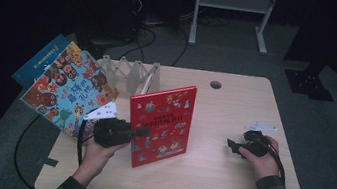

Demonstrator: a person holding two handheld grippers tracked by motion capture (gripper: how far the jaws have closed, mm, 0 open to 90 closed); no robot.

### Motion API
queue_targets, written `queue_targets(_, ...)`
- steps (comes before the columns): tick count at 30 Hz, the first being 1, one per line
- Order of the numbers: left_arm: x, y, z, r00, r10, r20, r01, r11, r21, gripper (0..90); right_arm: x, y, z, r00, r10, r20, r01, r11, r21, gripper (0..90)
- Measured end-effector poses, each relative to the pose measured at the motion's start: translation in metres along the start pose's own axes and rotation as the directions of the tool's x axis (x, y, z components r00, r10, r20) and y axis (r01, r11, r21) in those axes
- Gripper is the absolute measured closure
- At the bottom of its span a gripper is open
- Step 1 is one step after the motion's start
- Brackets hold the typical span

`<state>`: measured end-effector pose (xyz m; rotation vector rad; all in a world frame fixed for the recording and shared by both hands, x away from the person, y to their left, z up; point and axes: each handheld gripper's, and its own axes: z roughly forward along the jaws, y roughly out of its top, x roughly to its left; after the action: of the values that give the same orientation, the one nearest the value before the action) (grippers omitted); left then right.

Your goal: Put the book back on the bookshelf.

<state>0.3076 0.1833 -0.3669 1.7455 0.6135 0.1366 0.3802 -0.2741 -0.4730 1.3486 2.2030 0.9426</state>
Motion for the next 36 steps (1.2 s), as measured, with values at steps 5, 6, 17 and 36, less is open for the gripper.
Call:
queue_targets(5, 0.002, 0.001, -0.014, 0.9998, -0.016, -0.011, 0.016, 0.9995, -0.028, 79.5, 0.001, -0.004, 0.006, 1.0, -0.007, 0.002, 0.007, 1.0, 0.03, 17.7)
queue_targets(6, 0.003, 0.001, -0.017, 0.9997, -0.019, -0.017, 0.019, 0.9993, -0.032, 79.6, 0.001, -0.005, 0.007, 1.0, -0.006, 0.003, 0.006, 1.0, 0.027, 15.9)
queue_targets(17, 0.012, -0.004, -0.052, 0.9954, -0.042, -0.086, 0.036, 0.9966, -0.074, 79.6, 0.0, -0.01, 0.009, 0.9999, 0.002, 0.01, -0.002, 1.0, -0.024, 12.0)
queue_targets(36, 0.021, -0.017, -0.112, 0.9776, -0.079, -0.195, 0.054, 0.99, -0.13, 79.5, -0.001, -0.01, 0.01, 0.9998, 0.007, 0.018, -0.007, 1.0, -0.026, 12.0)
